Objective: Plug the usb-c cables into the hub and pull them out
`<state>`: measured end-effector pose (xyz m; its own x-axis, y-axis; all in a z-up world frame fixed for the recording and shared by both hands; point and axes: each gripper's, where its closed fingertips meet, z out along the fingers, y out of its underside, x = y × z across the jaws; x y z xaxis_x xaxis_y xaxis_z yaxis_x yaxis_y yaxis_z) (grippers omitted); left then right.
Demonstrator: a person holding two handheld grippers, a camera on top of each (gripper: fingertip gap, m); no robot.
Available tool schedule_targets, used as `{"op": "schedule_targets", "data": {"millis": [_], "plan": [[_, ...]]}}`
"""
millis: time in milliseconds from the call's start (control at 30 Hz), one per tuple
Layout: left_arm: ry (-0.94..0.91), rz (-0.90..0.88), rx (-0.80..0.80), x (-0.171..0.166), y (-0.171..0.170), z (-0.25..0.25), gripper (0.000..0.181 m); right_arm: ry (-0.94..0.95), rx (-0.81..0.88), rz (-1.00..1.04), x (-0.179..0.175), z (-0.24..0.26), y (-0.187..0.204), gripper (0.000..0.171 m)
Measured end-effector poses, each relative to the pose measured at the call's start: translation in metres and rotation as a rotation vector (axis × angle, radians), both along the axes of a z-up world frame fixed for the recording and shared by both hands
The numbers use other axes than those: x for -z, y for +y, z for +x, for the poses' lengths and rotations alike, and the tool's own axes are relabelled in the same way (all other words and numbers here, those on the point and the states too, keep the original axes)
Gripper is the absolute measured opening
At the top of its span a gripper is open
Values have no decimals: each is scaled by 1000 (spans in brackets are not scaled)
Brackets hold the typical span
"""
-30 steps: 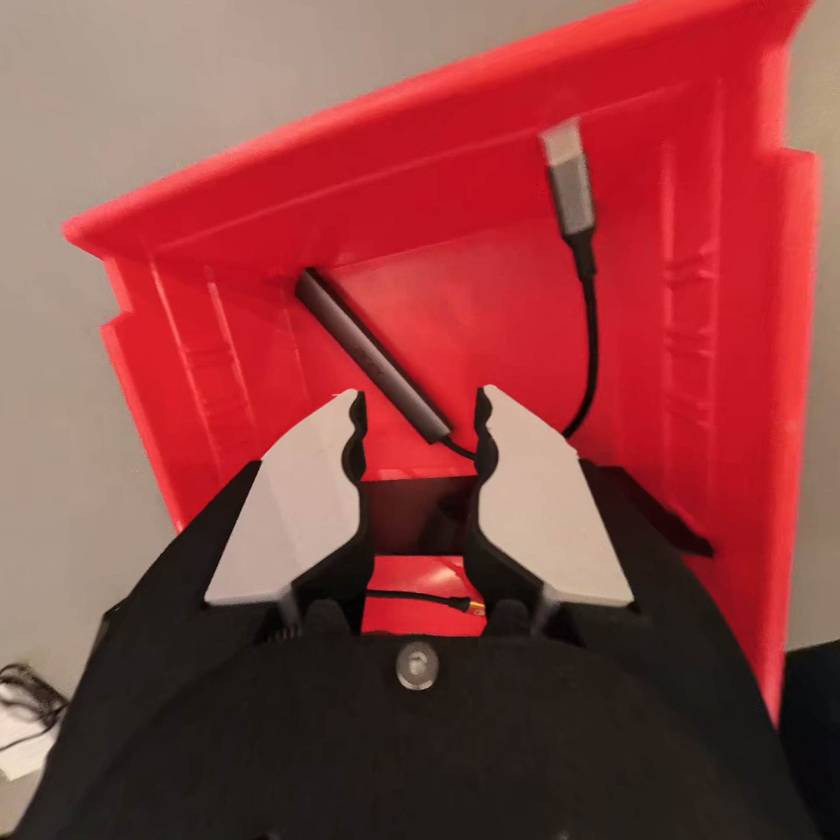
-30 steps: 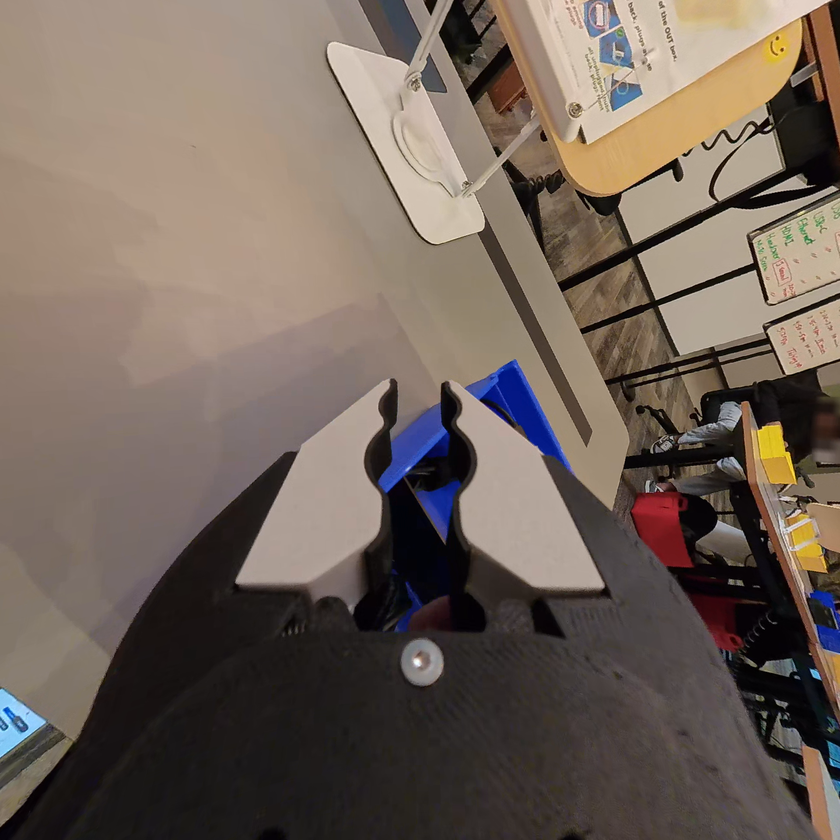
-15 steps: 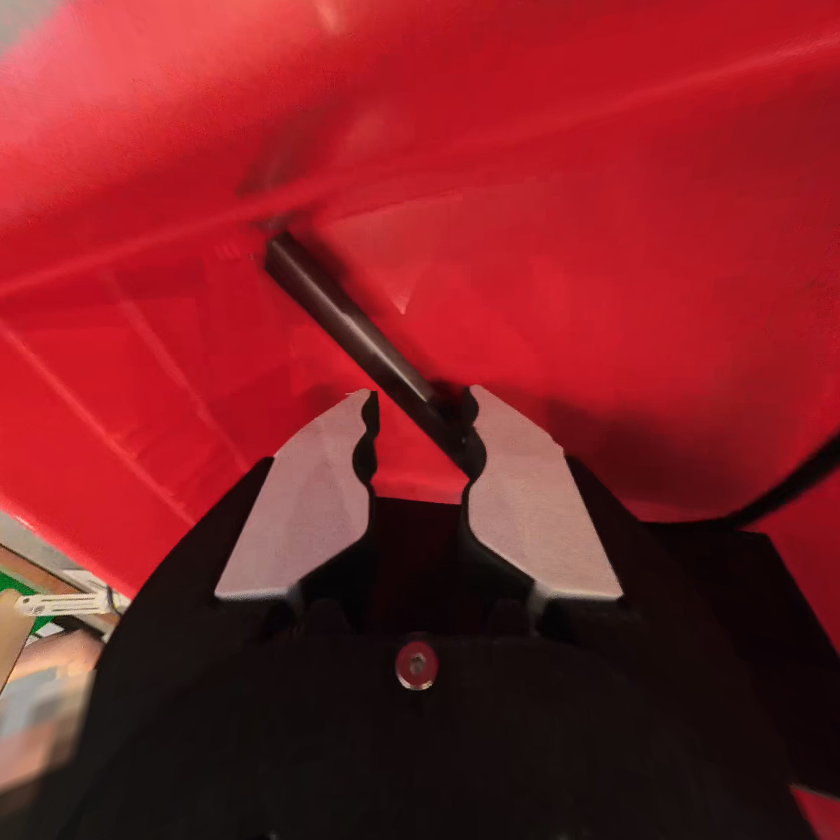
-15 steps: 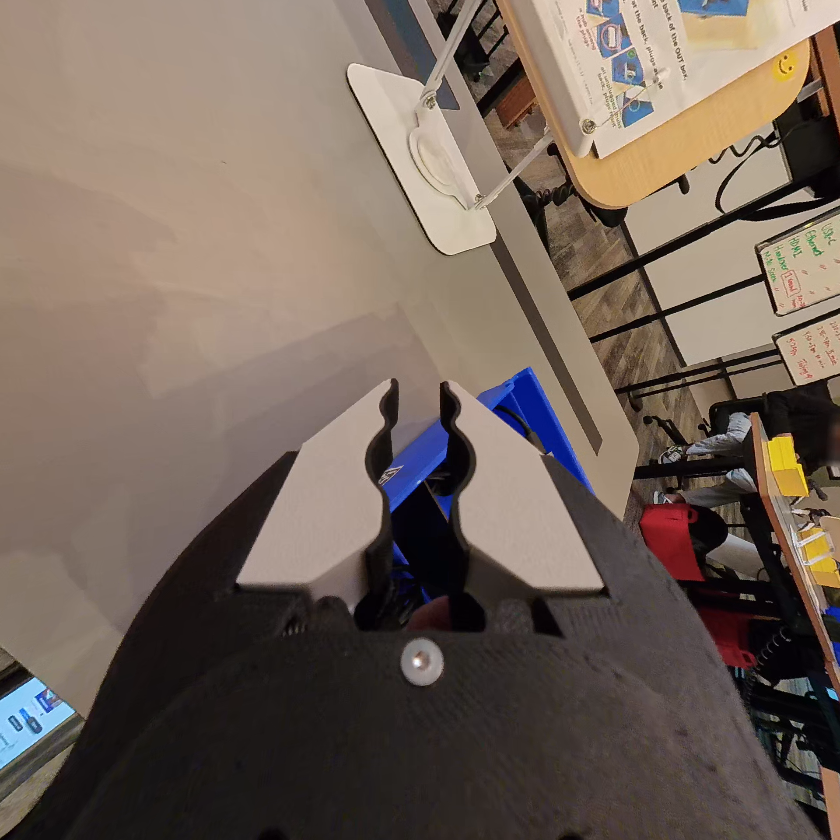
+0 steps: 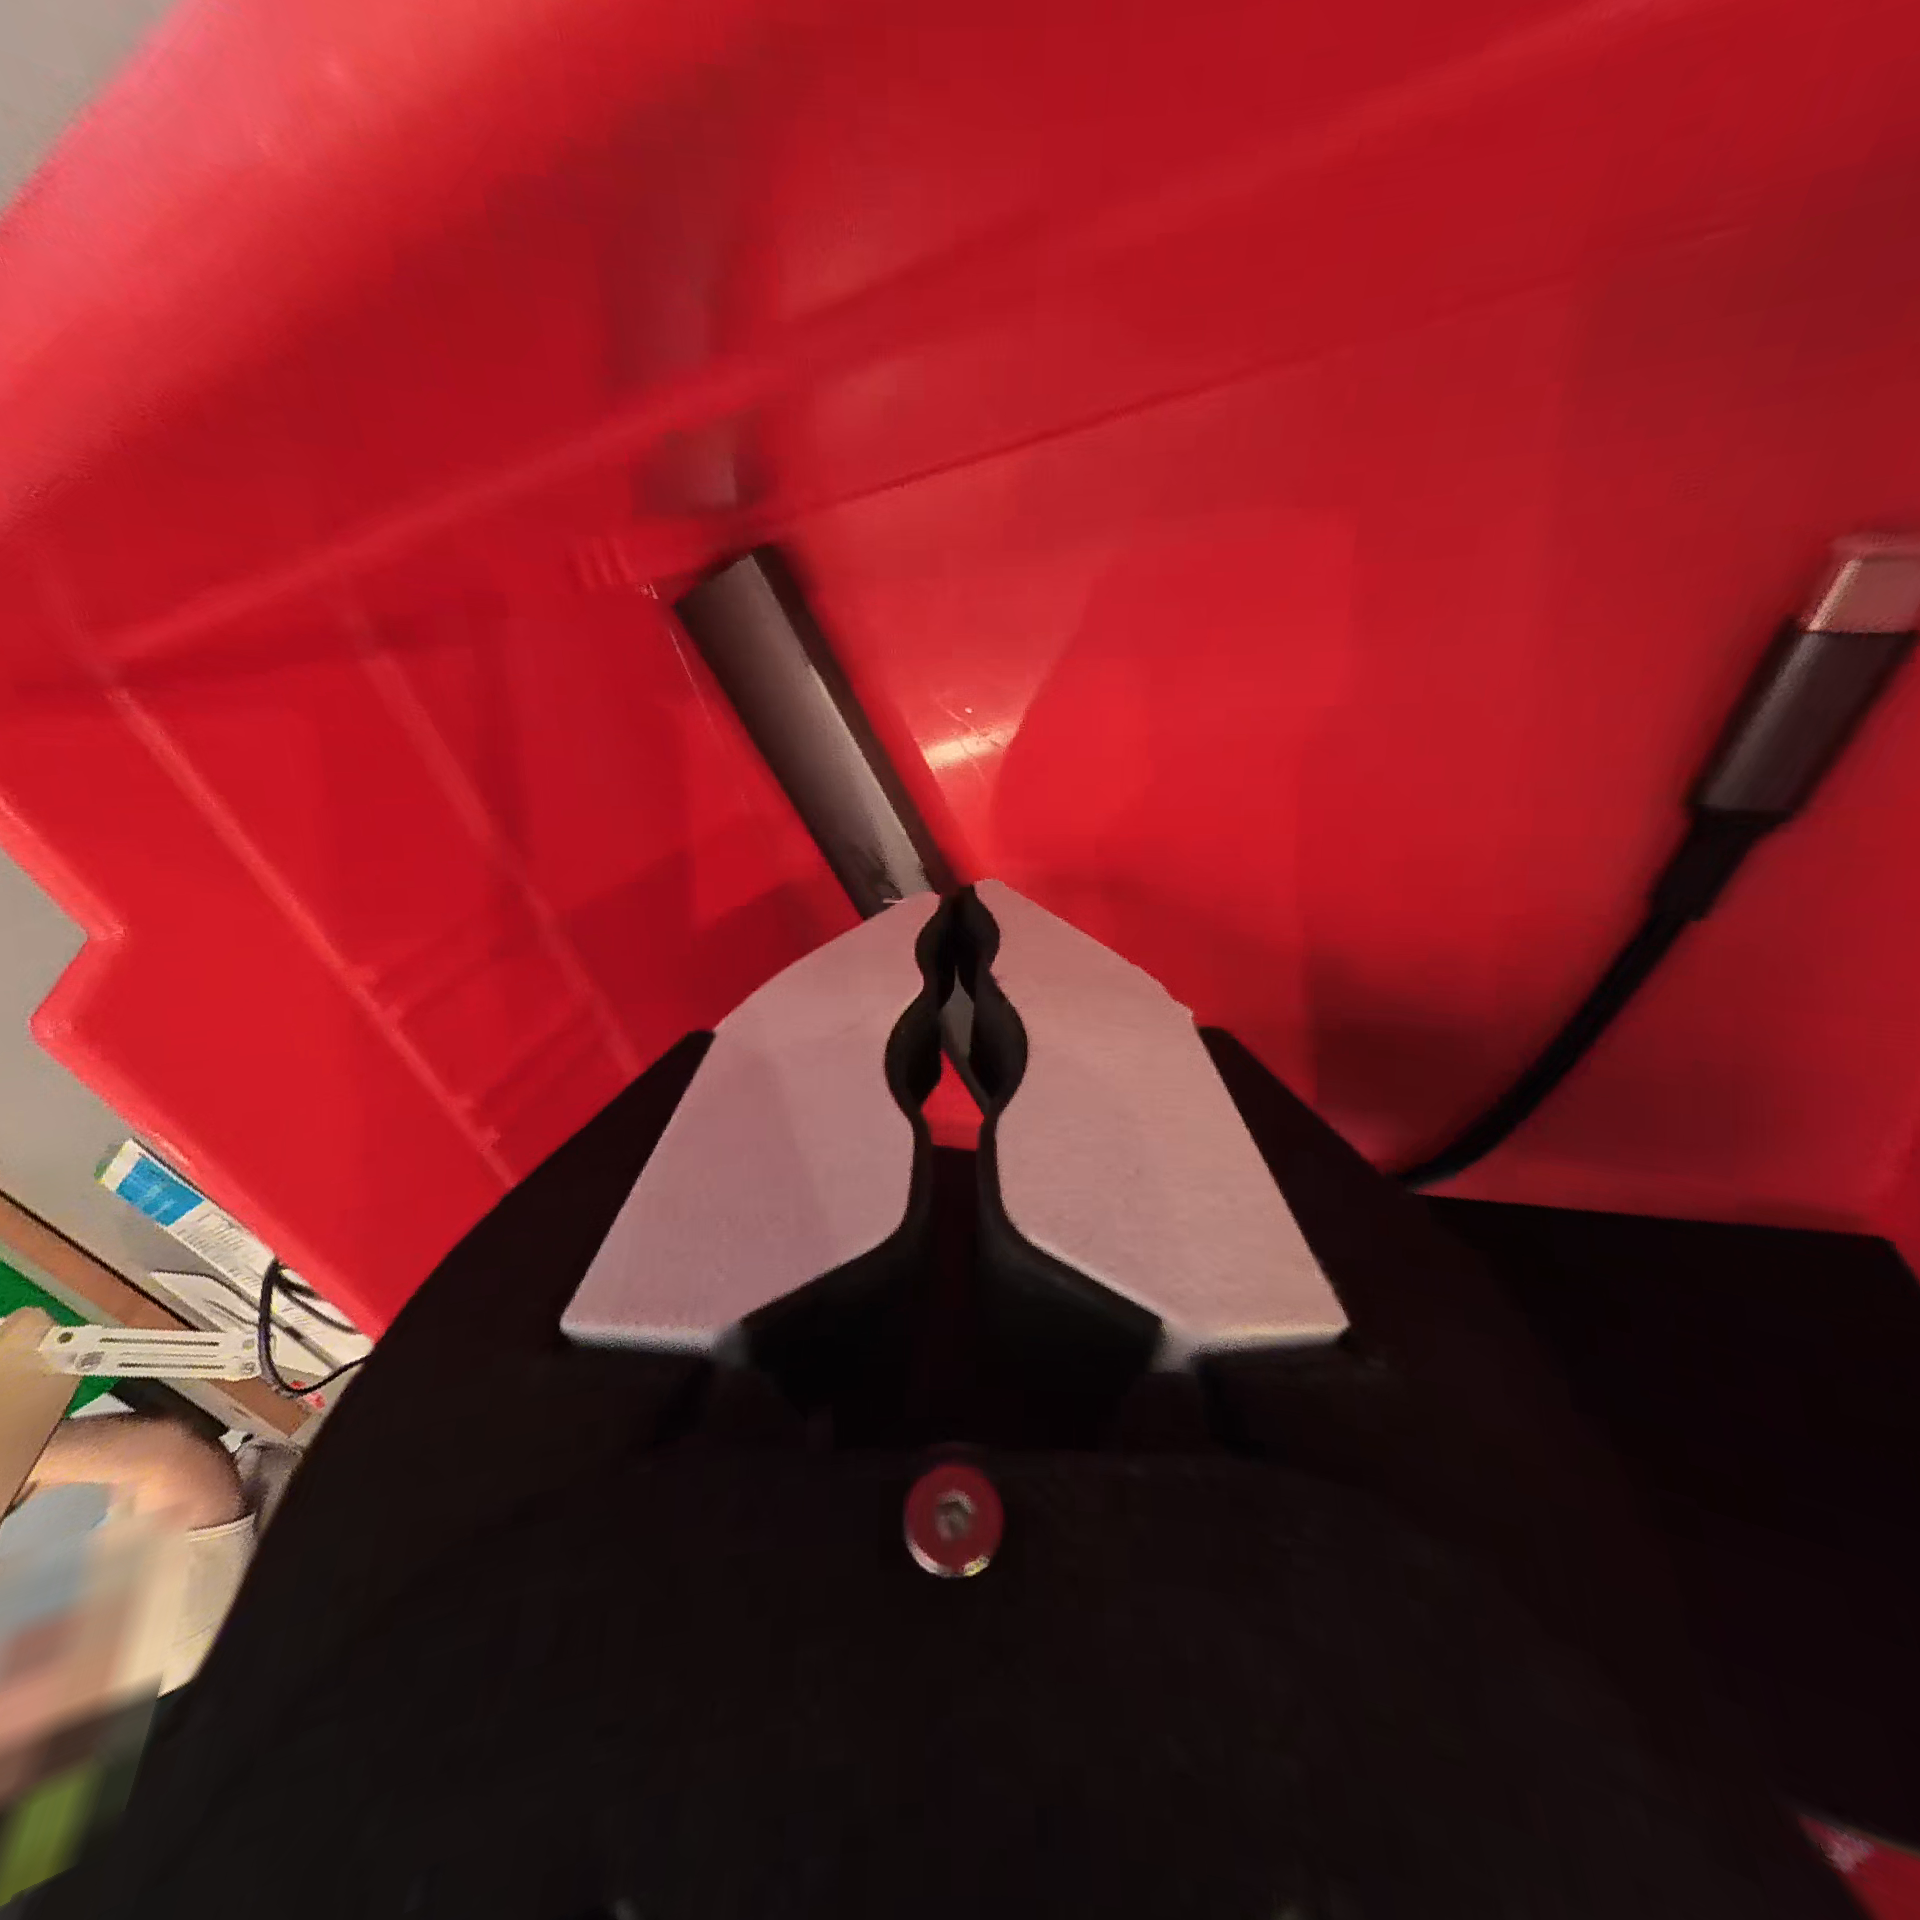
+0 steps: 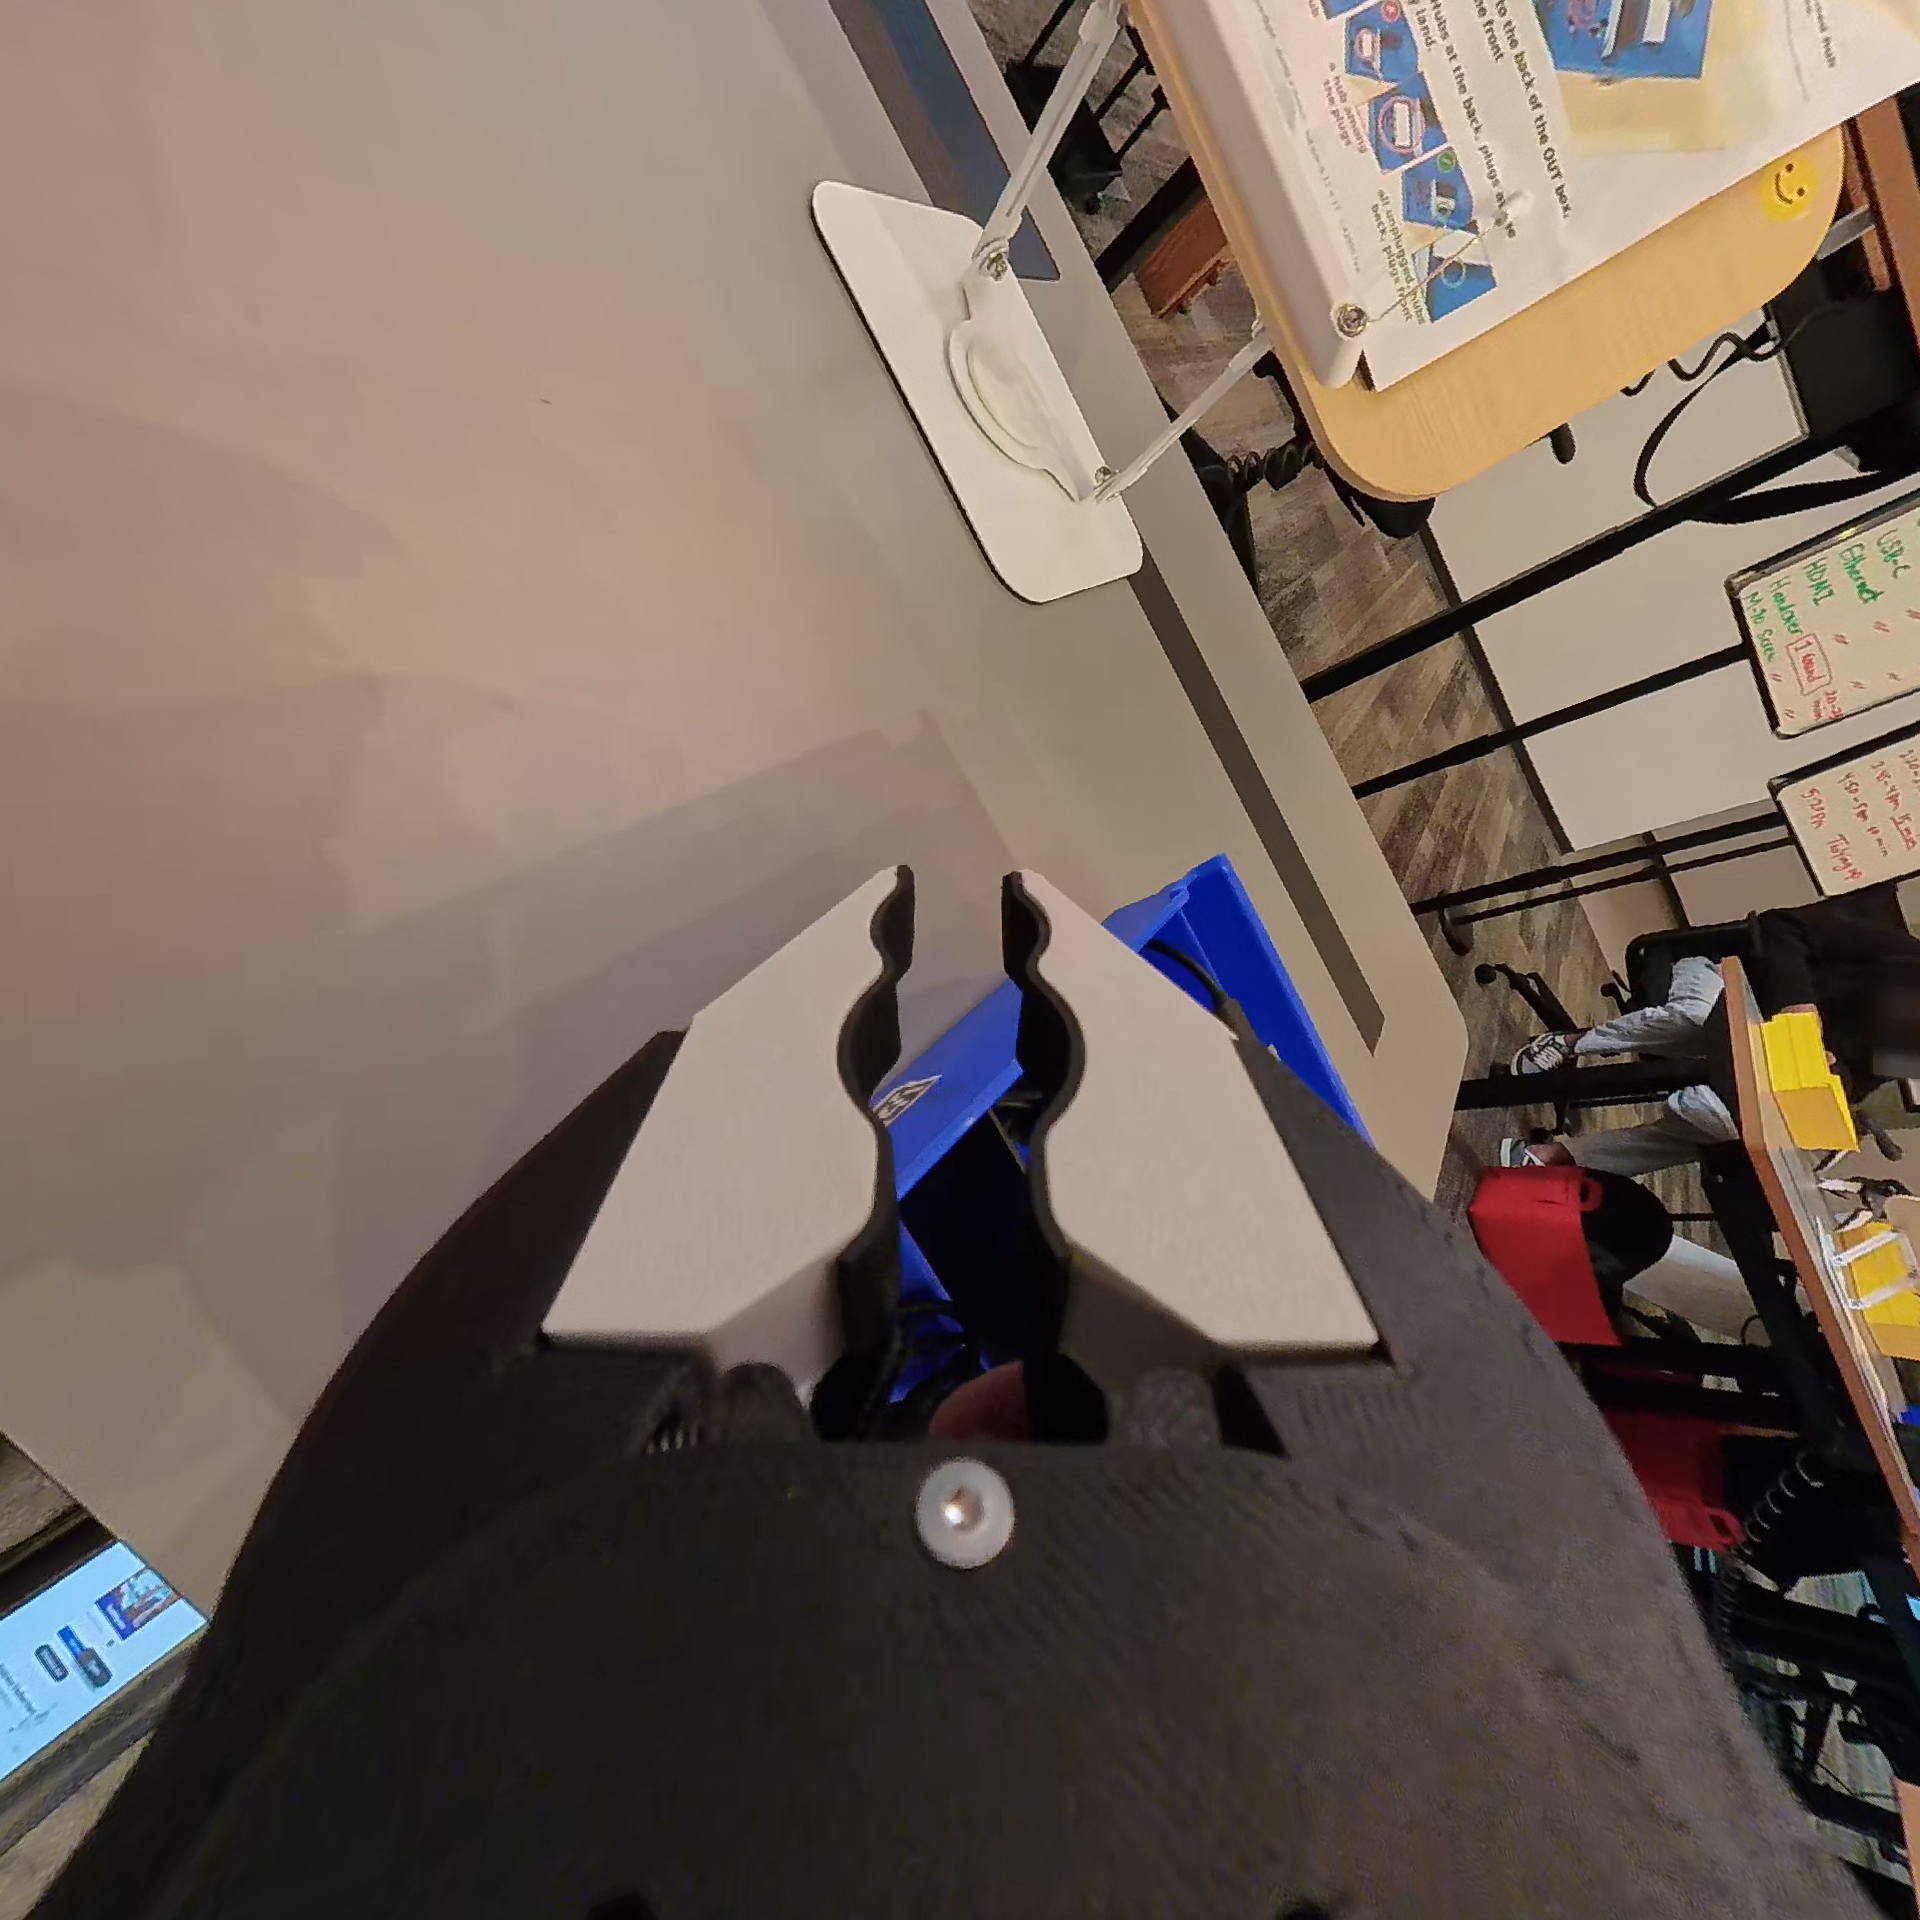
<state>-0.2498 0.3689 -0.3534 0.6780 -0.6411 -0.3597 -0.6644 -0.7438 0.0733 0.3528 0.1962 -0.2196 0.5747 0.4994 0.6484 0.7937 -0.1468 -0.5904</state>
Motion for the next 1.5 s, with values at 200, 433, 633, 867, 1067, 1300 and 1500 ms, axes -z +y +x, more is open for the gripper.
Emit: {"op": "schedule_targets", "data": {"millis": [200,433,633,867,1067,1300,1500], "plan": [[-72,73,-66,-7,6,-12,0,12,-8,7,-2,-5,1,14],[-148,50,-108,-6,1,-19,7,11,-27,-4,3,-13,2,14],[-80,-28,-60,-4,2,-14,37,19,-34,-8,4,-16,1,14],[-115,-114,-102,7,10,-10,36,25,-32,-14,6,-12,-2,14],[-135,-91,-177,7,20,-20,33,46,-28,-13,8,-9,-3,14],[-87,-22,-238,7,25,-34,32,46,-29,-11,9,-9,-4,14],[-68,7,-272,5,31,-41,43,44,-30,-15,8,-9,-5,14]]}}
